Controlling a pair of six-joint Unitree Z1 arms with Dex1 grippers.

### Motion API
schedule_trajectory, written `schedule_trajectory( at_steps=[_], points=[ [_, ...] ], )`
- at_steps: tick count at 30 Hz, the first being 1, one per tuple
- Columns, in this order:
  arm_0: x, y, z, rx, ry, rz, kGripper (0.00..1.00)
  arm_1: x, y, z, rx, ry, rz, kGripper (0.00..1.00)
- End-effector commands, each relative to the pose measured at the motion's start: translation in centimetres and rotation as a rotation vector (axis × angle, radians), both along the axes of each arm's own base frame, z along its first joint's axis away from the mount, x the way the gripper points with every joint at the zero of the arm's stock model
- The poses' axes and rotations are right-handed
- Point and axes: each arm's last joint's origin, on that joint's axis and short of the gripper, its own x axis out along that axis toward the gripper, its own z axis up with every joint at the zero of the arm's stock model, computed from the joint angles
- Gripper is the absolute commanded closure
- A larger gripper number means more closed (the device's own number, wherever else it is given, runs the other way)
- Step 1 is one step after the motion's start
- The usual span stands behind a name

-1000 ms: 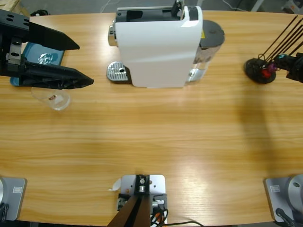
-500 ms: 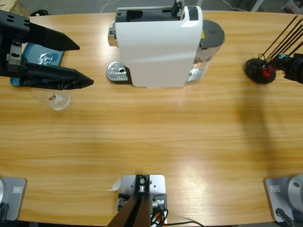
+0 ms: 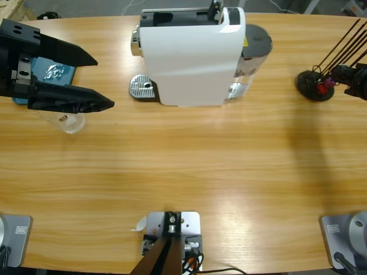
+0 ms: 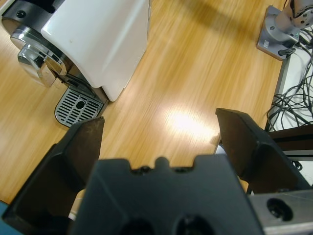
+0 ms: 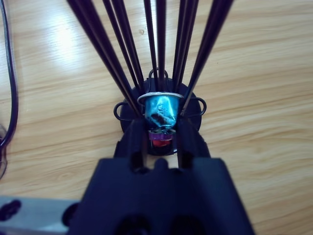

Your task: Pour coffee

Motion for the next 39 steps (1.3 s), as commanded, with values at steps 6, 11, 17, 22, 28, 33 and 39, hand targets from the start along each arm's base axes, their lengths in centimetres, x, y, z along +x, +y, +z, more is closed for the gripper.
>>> schedule_trajectory(
  at_steps=[6, 11, 17, 22, 28, 33, 39],
  points=[
    [0.1, -0.3, -2.4, 0.061, 0.074, -0.007, 0.0, 0.7, -0.3, 0.6, -0.01, -0.038, -0.019, 0.993],
    [0.0, -0.3, -2.5, 0.063, 0.076, -0.007, 0.0, 0.6, -0.3, 1.1, -0.011, -0.05, -0.023, 0.994],
    [-0.1, -0.3, -2.8, 0.069, 0.082, -0.012, 0.0, 0.5, -0.4, 2.8, -0.02, -0.065, -0.035, 0.994],
    [-0.1, -0.3, -2.8, 0.069, 0.082, -0.012, 0.0, 0.3, -0.5, 4.8, -0.027, -0.094, -0.045, 0.993],
    [-0.1, -0.4, -2.9, 0.069, 0.082, -0.015, 0.0, -0.5, -0.7, 7.2, -0.038, -0.127, -0.057, 0.993],
    [-0.2, -0.5, -3.0, 0.072, 0.086, -0.02, 0.0, -1.8, -0.6, 8.9, -0.049, -0.136, -0.06, 0.994],
    [-0.4, -0.5, -3.1, 0.073, 0.084, -0.027, 0.0, -3.8, -0.3, 11.0, -0.043, -0.178, -0.034, 0.992]
  ],
)
